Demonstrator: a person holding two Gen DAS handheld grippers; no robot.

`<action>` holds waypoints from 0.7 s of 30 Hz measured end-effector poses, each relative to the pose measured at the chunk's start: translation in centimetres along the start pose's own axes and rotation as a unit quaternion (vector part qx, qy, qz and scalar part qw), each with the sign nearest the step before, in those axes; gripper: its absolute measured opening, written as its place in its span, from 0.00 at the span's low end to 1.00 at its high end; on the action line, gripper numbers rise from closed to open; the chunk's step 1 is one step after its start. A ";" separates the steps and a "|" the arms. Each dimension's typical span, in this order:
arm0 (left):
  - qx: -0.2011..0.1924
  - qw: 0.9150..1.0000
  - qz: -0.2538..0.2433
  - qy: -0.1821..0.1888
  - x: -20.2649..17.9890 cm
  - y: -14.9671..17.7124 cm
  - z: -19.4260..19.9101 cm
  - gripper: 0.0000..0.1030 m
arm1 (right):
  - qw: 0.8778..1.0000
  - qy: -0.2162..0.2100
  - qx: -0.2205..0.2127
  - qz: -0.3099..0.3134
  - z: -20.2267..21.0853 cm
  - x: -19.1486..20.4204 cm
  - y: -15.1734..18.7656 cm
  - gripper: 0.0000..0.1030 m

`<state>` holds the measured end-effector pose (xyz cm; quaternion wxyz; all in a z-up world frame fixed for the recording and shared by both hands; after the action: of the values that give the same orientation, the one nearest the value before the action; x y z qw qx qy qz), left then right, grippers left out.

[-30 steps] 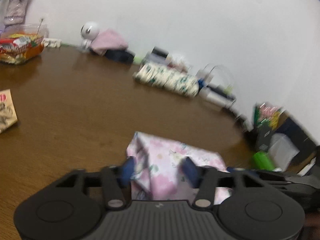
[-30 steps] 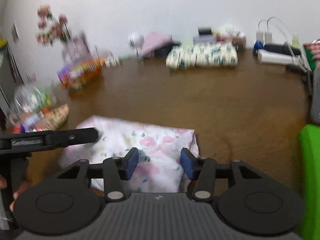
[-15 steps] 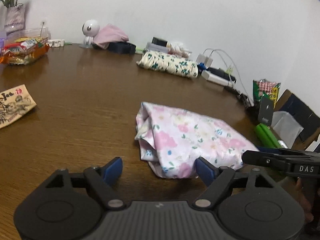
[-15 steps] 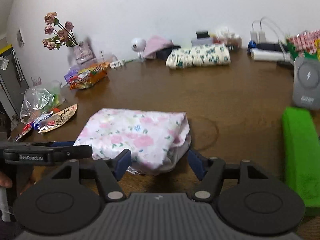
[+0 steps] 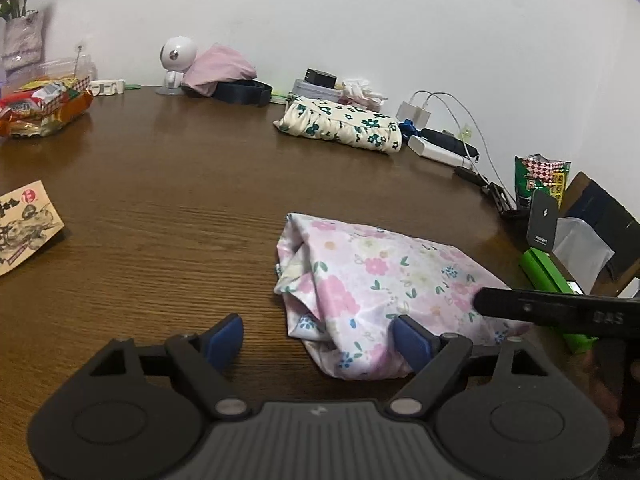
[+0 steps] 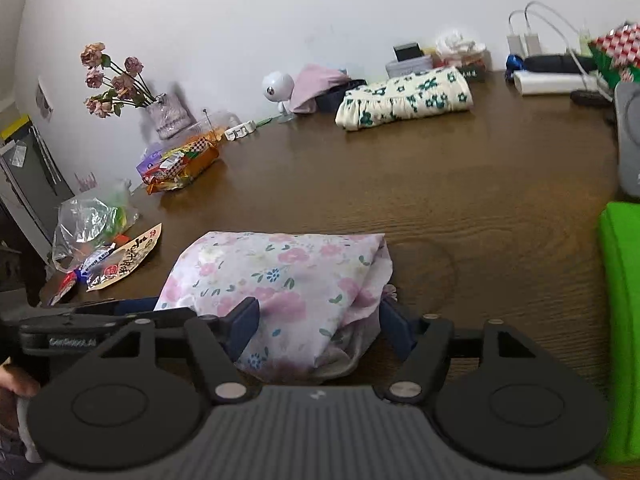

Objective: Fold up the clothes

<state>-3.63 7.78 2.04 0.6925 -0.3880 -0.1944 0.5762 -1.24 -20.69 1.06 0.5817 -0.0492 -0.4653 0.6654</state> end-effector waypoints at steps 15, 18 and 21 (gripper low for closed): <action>-0.007 0.999 -0.017 0.035 0.2 -0.1 -1.1 0.77 | 0.998 -0.031 0.025 0.056 -0.5 0.8 0.6 0.70; -0.010 0.999 -0.011 0.034 0.5 -0.3 -0.9 0.74 | 0.998 -0.031 0.028 0.052 -0.6 1.0 0.7 0.67; -0.023 0.998 -0.032 0.056 0.1 0.0 0.3 0.79 | 0.997 -0.023 0.005 0.076 1.2 1.8 0.7 0.70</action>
<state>-3.79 7.99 2.24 0.7115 -0.4287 -0.1808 0.5266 -3.06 -19.80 2.14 0.5185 -0.0659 -0.4703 0.7111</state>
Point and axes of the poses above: each gripper's, at about its wrist camera, not at the fingertips, and z roughly against the way its jaws point, x to its left, y to its underside, the point moved 1 cm from there along -z, roughly the way its jaws point, and after that the axes turned 7 degrees about -z, right-handed, at the moved point
